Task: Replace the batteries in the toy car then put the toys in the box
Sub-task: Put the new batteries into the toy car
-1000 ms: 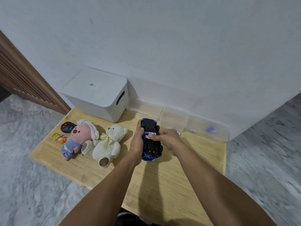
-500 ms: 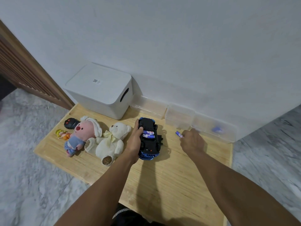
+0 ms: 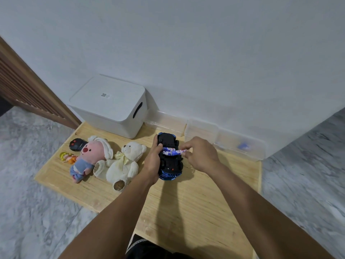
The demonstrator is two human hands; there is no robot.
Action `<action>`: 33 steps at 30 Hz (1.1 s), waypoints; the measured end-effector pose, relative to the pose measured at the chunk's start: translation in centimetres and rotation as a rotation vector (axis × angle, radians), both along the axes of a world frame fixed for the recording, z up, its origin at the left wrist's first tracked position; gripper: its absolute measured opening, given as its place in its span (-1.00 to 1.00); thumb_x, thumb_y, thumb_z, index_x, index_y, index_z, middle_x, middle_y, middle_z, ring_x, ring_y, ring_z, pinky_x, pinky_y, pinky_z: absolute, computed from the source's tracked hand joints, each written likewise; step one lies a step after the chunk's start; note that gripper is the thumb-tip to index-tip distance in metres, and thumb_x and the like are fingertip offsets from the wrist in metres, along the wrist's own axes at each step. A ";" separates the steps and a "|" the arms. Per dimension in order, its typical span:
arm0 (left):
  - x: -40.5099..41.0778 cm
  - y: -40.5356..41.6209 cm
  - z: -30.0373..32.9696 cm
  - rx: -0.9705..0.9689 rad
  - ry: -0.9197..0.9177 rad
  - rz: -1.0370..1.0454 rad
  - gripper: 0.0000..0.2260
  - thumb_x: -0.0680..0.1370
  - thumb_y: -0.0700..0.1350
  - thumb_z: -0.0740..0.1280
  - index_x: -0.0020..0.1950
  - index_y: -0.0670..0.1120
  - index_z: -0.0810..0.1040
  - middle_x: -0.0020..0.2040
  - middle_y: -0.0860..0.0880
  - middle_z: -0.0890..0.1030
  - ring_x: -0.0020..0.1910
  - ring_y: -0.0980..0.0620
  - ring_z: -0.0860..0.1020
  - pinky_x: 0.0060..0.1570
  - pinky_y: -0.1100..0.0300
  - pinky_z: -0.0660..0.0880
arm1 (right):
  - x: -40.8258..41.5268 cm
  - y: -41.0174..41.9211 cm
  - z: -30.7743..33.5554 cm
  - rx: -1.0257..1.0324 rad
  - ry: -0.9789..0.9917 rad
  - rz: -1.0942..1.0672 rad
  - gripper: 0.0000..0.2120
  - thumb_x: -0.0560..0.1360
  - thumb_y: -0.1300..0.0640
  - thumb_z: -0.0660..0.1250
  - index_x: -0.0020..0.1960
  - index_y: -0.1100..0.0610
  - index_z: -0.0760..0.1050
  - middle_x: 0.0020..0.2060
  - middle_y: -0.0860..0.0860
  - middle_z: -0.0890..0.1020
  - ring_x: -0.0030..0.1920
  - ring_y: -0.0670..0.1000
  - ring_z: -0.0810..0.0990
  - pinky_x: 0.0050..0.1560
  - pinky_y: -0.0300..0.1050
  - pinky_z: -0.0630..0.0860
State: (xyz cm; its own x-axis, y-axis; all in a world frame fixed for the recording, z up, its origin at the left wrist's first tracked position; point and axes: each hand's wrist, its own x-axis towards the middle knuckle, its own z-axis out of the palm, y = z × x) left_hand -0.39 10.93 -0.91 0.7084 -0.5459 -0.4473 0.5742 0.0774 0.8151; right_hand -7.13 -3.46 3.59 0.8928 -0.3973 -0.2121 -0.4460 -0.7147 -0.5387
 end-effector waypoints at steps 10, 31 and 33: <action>-0.2 -0.5 0.7 0.015 0.008 0.059 -0.66 0.68 -0.11 0.05 0.22 0.34 0.40 -0.06 0.02 0.70 -0.16 -0.01 0.67 -0.22 0.09 0.61 | -0.4 2.1 -0.8 0.107 -0.077 -0.182 -0.86 0.45 0.12 0.43 -0.05 -0.08 0.69 -0.09 -0.09 0.72 -0.01 0.03 0.63 -0.02 -0.12 0.53; -0.7 2.4 0.6 0.114 -0.070 0.171 -0.66 0.66 -0.15 0.09 0.32 0.20 0.44 0.14 -0.18 0.62 -0.07 -0.15 0.63 -0.16 -0.06 0.60 | 0.7 0.5 -3.9 0.667 0.074 -0.462 -0.82 0.43 0.10 0.50 -0.13 0.13 0.52 -0.11 0.01 0.60 -0.06 0.02 0.55 -0.20 -0.13 0.42; -0.2 3.5 0.2 0.128 -0.078 0.194 -0.60 0.61 -0.22 0.19 0.35 0.19 0.42 0.13 -0.20 0.62 -0.10 -0.17 0.64 -0.21 -0.02 0.59 | 0.6 -0.1 -5.5 0.477 0.058 -0.482 -0.95 0.48 0.18 0.39 -0.16 0.14 0.59 -0.12 0.02 0.64 0.01 0.06 0.60 -0.07 -0.10 0.51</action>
State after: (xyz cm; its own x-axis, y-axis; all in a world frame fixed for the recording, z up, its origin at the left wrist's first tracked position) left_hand -0.58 14.43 -0.68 0.8296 -0.3382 -0.4442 0.4938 0.0732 0.8665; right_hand -6.58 -3.56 -1.88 0.6213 -0.5988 -0.5053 -0.6930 -0.1190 -0.7110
